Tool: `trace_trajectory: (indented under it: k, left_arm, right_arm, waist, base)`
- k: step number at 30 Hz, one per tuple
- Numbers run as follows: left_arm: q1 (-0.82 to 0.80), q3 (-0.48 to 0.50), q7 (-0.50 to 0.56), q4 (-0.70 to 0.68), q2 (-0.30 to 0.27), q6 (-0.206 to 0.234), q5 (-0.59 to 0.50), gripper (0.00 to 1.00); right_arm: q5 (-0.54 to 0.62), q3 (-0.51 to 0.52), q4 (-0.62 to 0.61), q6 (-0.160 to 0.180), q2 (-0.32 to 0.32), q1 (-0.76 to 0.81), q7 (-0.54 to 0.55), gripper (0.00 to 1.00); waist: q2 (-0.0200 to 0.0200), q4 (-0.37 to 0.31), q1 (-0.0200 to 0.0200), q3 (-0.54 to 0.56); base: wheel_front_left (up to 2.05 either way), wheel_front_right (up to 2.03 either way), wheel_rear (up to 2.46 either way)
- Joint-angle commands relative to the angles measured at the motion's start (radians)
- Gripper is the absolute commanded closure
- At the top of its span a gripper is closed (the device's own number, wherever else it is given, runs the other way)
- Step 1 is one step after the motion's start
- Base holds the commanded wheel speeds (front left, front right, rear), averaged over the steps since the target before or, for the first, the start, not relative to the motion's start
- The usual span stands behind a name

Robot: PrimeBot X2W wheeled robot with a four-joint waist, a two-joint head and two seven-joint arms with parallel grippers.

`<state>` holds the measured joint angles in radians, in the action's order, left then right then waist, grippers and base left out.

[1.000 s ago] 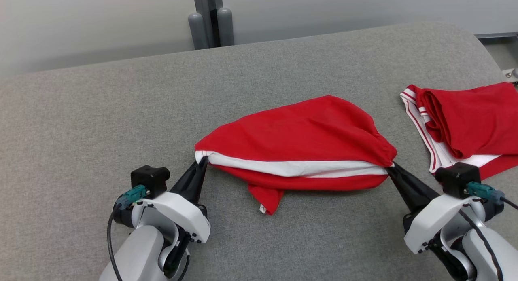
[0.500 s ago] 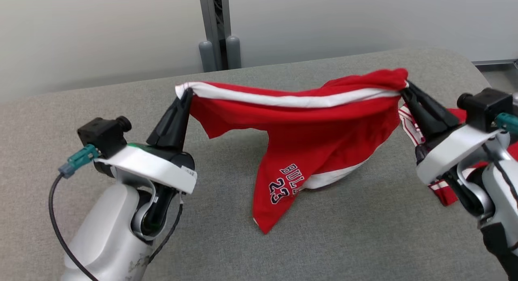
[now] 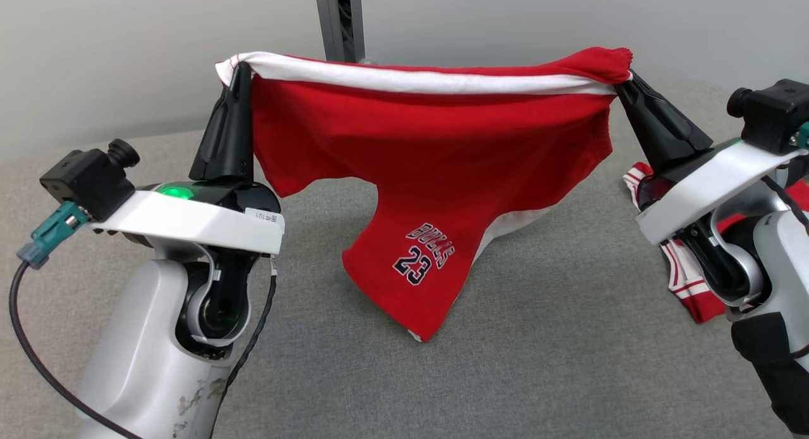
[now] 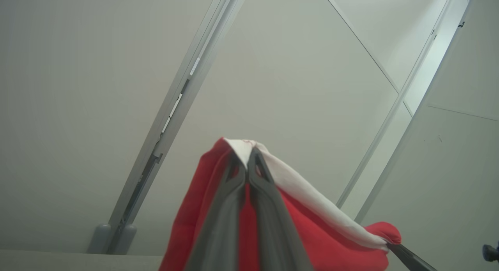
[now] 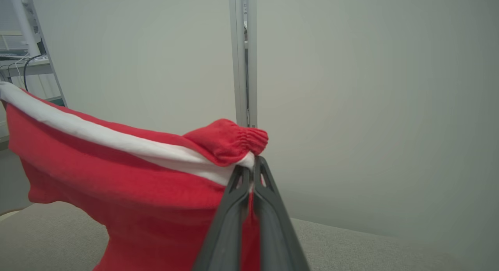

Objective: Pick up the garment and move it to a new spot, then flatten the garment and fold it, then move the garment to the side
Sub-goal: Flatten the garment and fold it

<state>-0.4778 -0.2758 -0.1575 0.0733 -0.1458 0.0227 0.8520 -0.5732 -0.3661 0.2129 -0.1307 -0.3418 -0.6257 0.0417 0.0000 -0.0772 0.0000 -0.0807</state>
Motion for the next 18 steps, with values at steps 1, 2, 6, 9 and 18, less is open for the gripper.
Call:
trace_trajectory:
  k: [1,2,6,9,18]
  left_arm:
    - [0.003,0.007,0.003,-0.006,-0.005,0.007,0.001,1.0]
    - [-0.001,0.01,0.009,-0.01,-0.003,0.013,0.007,1.0]
    - [-0.073,0.022,0.048,-0.002,0.002,0.028,0.034,1.0]
    - [-0.172,0.027,0.088,0.037,0.004,0.04,0.045,1.0]
    - [-0.641,0.067,0.083,0.282,0.035,0.047,0.034,1.0]
  right_arm:
    - [-0.013,0.005,-0.001,0.0,0.002,0.005,0.004,1.0]
    - [-0.024,0.007,-0.001,0.0,0.006,0.0,0.012,1.0]
    - [-0.111,0.026,0.01,0.0,0.038,-0.056,0.06,1.0]
    - [-0.173,0.048,0.042,0.0,0.066,-0.139,0.103,1.0]
    - [-0.271,0.12,0.278,0.0,0.17,-0.554,0.053,1.0]
  waist:
    - [0.0,0.002,0.0,-0.01]
    - [0.0,0.003,0.0,-0.019]
    - [0.0,0.009,0.0,-0.067]
    - [0.0,0.016,0.0,-0.12]
    - [0.0,0.039,0.0,-0.276]
  base:
    - [0.0,0.0,0.0]
    - [0.0,0.0,0.0]
    - [0.0,0.0,0.0]
    - [0.0,0.0,0.0]
    - [0.0,0.0,0.0]
